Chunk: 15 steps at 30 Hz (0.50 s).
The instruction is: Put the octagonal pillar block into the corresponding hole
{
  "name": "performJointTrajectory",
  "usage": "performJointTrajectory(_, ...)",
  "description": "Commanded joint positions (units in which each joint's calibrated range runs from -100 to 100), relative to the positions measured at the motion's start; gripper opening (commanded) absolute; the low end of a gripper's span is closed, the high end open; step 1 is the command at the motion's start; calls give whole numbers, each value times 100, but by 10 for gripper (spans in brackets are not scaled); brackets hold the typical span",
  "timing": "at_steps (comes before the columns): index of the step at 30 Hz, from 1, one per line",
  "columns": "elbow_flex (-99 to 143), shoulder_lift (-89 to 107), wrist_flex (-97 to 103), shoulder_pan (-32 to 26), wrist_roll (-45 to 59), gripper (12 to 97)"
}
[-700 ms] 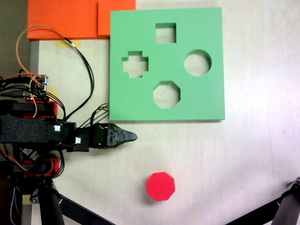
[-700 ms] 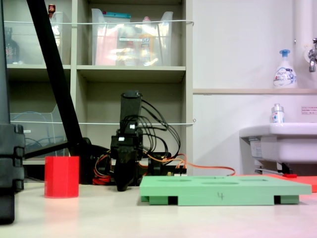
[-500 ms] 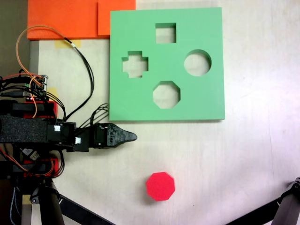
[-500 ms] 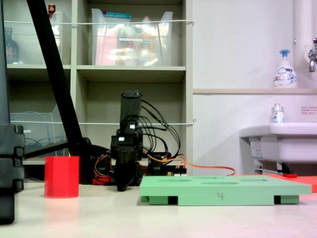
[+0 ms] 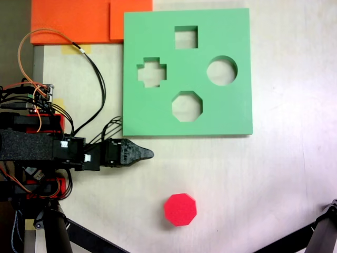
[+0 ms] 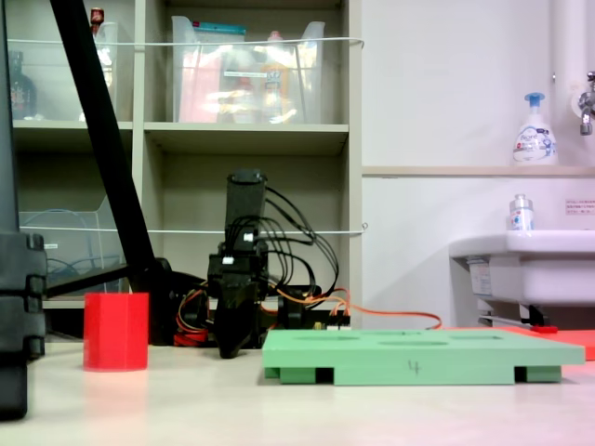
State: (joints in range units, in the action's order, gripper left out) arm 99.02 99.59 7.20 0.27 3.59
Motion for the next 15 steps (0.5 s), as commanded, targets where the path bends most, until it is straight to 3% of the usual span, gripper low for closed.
performJointTrajectory(1,98,41,-609,5,-15,494)
performJointTrajectory(5,98,41,-609,34,-24,493)
performJointTrajectory(7,98,41,-599,469,-259,499)
performJointTrajectory(11,98,41,-570,1109,-2403,499)
performJointTrajectory(15,98,41,-522,1353,-2896,470)
